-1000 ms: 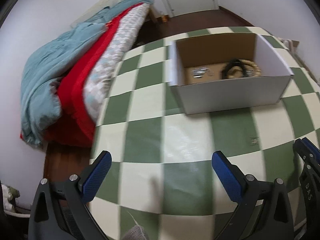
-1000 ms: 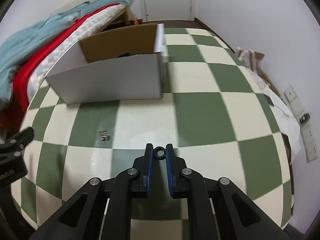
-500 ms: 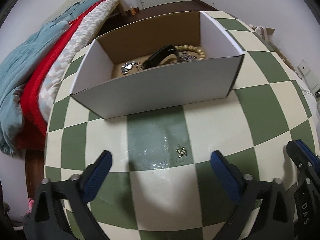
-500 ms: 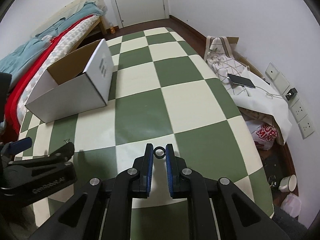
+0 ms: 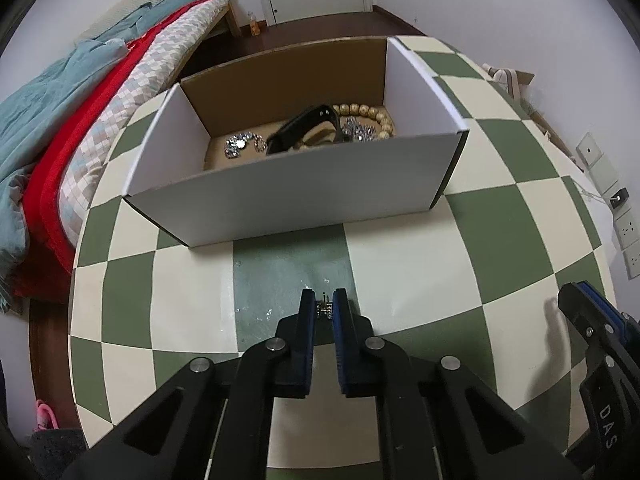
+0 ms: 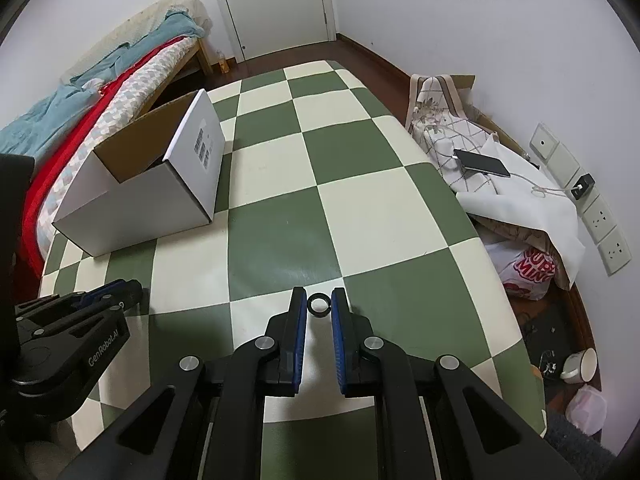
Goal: Organize jewelry
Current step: 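Grasp the last silver charm with the left gripper while the right lifts the ring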
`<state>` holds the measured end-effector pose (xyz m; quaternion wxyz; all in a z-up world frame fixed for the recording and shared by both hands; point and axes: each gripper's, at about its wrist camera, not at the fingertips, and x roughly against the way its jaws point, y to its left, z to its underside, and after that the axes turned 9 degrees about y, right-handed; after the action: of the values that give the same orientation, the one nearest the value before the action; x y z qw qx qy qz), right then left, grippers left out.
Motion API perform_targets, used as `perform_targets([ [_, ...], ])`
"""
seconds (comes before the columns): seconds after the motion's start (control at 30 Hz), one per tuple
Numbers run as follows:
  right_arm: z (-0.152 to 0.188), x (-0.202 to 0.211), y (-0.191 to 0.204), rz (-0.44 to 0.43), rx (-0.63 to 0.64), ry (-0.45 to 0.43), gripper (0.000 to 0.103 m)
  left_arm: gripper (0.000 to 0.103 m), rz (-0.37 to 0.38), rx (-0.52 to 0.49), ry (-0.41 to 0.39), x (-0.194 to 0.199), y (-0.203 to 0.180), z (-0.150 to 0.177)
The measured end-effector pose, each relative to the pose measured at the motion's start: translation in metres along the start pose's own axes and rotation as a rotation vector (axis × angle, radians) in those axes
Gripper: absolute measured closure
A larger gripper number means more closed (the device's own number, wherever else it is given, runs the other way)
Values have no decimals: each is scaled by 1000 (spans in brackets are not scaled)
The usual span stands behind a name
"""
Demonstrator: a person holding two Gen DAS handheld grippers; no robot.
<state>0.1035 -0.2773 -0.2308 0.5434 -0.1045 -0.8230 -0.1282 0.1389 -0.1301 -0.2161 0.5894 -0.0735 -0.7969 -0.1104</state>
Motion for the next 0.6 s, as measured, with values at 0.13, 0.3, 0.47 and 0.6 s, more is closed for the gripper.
perform_targets([
  [0.13,-3,8,2,-5,3,-18,90,97,9,4,-42,18,3,0],
  [0.3,-9,24,9,-25,11,-51,90,97,9,20,-108,47,16,-3],
  [0.47,-20,45,25,-58,40,-90,90,97,24,60,-166,78,39,-13],
  [0.6,-36,60,43,-87,76,-123,90,97,44,92,-186,93,62,-27],
])
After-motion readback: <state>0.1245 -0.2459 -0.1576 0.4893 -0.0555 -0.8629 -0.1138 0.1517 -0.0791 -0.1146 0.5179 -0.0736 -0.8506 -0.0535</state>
